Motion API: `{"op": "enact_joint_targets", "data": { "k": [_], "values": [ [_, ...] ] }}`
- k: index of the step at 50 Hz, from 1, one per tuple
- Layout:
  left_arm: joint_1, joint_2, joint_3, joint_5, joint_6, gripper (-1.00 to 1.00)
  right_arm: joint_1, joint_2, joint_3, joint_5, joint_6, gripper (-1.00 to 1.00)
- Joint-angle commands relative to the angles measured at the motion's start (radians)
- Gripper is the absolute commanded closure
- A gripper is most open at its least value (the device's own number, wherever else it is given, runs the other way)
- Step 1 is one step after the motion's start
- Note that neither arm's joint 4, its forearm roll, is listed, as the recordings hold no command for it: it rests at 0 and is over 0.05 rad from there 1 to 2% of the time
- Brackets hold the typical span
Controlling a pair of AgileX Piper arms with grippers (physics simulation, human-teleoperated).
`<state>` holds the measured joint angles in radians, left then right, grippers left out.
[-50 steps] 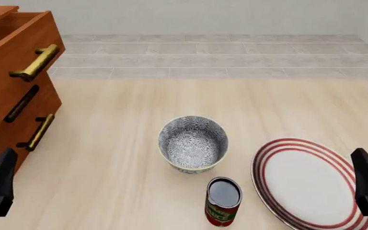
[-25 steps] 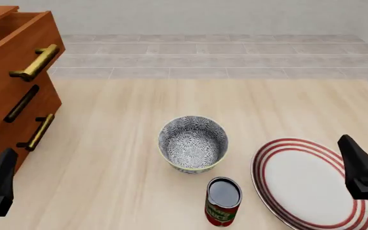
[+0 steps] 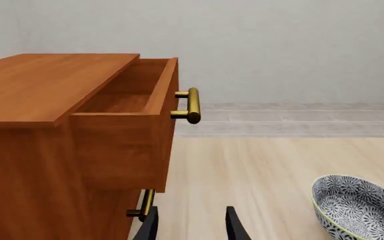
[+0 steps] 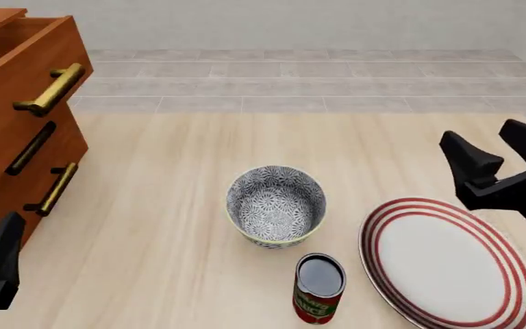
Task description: Put the bowl on the plate.
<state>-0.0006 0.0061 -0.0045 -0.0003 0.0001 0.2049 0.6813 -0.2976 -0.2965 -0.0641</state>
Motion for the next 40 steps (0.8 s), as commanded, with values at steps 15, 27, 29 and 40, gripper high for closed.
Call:
{"op": "enact_joint_targets", "data": {
  "k": [15,27,29,40],
  "values": [
    [0.0,0.0,0.0,0.0,0.0,-1.0,0.165,0.363,-0.289,0.116,0.029,-1.0],
    [0.0,0.0,0.0,0.0,0.0,-1.0,0.237,0.428,-0.362,0.19,0.08,-1.0],
    [0.0,0.0,0.0,0.0,0.0,-1.0,0.245,0.442,-0.371,0.196,0.109,-1.0],
    [0.0,0.0,0.0,0.0,0.0,-1.0,0.266,0.564,-0.44,0.267,0.1,-1.0]
  ]
}}
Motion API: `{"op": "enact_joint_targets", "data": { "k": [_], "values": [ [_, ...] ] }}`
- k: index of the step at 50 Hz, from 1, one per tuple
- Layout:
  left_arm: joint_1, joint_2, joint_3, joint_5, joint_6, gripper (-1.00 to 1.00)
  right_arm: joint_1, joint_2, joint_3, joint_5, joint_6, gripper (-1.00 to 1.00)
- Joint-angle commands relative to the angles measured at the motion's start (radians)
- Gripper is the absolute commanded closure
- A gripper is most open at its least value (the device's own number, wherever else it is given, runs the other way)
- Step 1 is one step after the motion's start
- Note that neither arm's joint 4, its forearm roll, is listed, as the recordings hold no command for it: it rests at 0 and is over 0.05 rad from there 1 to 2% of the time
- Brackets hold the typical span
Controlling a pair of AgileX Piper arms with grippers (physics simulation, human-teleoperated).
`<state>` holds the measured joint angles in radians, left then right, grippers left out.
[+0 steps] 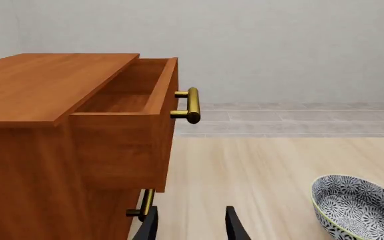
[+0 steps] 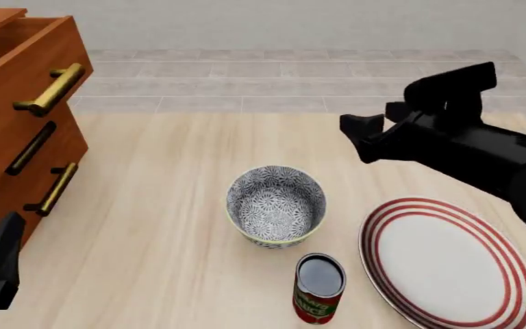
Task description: Put the bowl on the plate.
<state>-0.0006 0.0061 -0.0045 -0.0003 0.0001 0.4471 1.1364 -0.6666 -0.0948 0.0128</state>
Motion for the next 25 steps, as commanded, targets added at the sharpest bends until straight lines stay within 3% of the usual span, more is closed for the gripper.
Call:
{"op": "enact_joint_targets", "data": {
  "k": [1,18,19,25],
  "values": [
    [0.0,0.0,0.0,0.0,0.0,-1.0,0.027,0.107,-0.071,0.065,0.01,-1.0],
    [0.0,0.0,0.0,0.0,0.0,-1.0,0.055,0.242,-0.136,0.152,0.066,-1.0],
    [0.0,0.0,0.0,0.0,0.0,-1.0,0.056,0.255,-0.146,0.159,0.089,-1.0],
    [0.0,0.0,0.0,0.0,0.0,-1.0,0.058,0.288,-0.177,0.183,0.088,-1.0]
  ]
}}
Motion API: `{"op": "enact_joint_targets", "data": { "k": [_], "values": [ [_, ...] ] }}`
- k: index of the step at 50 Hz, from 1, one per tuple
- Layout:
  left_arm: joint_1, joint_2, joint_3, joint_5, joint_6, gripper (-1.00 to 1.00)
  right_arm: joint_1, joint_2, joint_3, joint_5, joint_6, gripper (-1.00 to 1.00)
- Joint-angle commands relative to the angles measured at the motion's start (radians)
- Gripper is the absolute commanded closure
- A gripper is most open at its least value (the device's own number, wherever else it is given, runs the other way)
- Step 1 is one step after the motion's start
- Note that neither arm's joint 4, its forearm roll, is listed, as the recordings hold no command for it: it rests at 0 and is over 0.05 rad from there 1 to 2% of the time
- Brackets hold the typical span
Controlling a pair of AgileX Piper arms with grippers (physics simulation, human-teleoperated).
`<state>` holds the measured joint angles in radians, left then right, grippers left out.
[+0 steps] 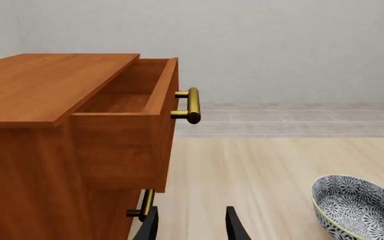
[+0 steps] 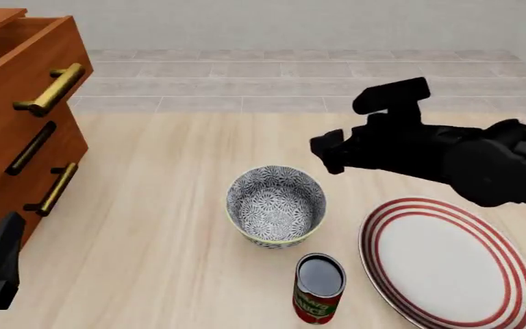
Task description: Put the bowl on the plate.
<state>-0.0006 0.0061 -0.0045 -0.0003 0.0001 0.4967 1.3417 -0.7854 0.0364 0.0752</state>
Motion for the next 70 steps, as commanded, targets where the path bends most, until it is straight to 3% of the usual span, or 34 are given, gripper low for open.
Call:
{"op": "enact_joint_targets", "data": {
  "k": [1,11,70],
  "values": [
    [0.0,0.0,0.0,0.0,0.0,-1.0,0.012,0.086,-0.063,0.057,0.009,-1.0],
    [0.0,0.0,0.0,0.0,0.0,-1.0,-0.04,0.186,-0.13,0.09,-0.04,-1.0],
    [0.0,0.0,0.0,0.0,0.0,-1.0,0.006,0.365,-0.093,0.005,0.022,-1.0]
  ]
}}
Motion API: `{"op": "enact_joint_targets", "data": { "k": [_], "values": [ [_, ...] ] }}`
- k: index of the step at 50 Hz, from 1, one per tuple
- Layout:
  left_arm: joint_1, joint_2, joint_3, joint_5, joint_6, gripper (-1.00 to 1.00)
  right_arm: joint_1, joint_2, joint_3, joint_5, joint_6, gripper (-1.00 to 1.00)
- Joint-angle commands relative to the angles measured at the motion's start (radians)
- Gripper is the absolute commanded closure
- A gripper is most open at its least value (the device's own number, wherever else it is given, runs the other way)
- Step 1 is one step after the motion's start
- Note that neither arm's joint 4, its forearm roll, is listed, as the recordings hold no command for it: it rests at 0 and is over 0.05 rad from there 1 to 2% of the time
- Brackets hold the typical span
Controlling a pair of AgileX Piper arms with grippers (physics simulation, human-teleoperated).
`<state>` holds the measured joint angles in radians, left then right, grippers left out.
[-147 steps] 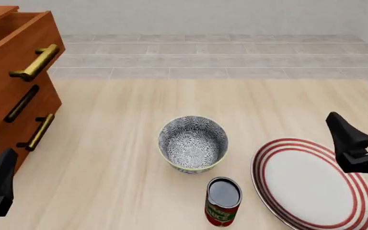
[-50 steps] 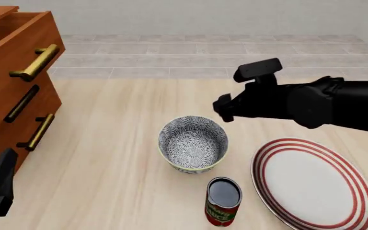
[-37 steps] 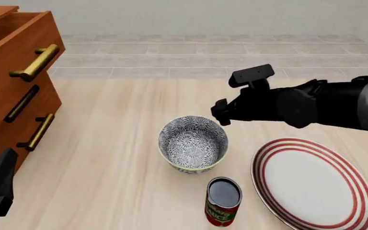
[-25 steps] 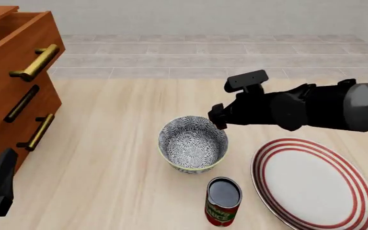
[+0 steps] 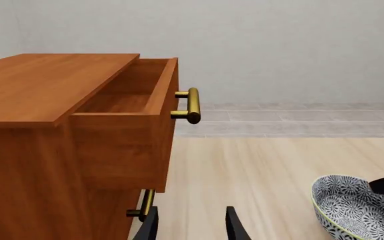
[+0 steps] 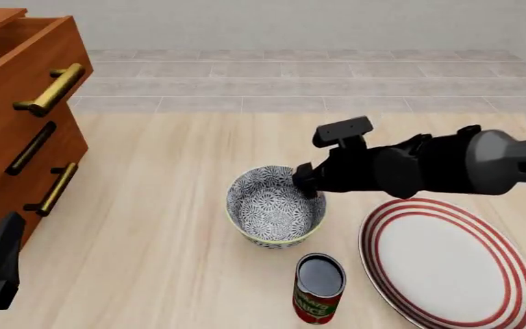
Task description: Put the bowl on the plate.
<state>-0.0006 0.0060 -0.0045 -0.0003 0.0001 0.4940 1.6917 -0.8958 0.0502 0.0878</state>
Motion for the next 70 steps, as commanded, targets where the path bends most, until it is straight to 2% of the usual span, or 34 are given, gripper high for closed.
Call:
{"op": "enact_joint_targets", "data": {
  "k": [1,9,50,51,70],
  "values": [
    [0.0,0.0,0.0,0.0,0.0,-1.0,0.009,0.015,0.017,-0.009,0.009,-1.0],
    [0.0,0.0,0.0,0.0,0.0,-1.0,0.006,0.037,0.032,-0.02,0.0,-1.0],
    [0.0,0.0,0.0,0.0,0.0,-1.0,0.027,0.083,0.085,-0.088,0.042,-1.0],
    [0.0,0.0,0.0,0.0,0.0,-1.0,0.024,0.081,0.083,-0.087,0.038,1.0],
    [0.0,0.0,0.0,0.0,0.0,-1.0,0.035,0.063,0.081,-0.078,0.033,1.0]
  ]
}}
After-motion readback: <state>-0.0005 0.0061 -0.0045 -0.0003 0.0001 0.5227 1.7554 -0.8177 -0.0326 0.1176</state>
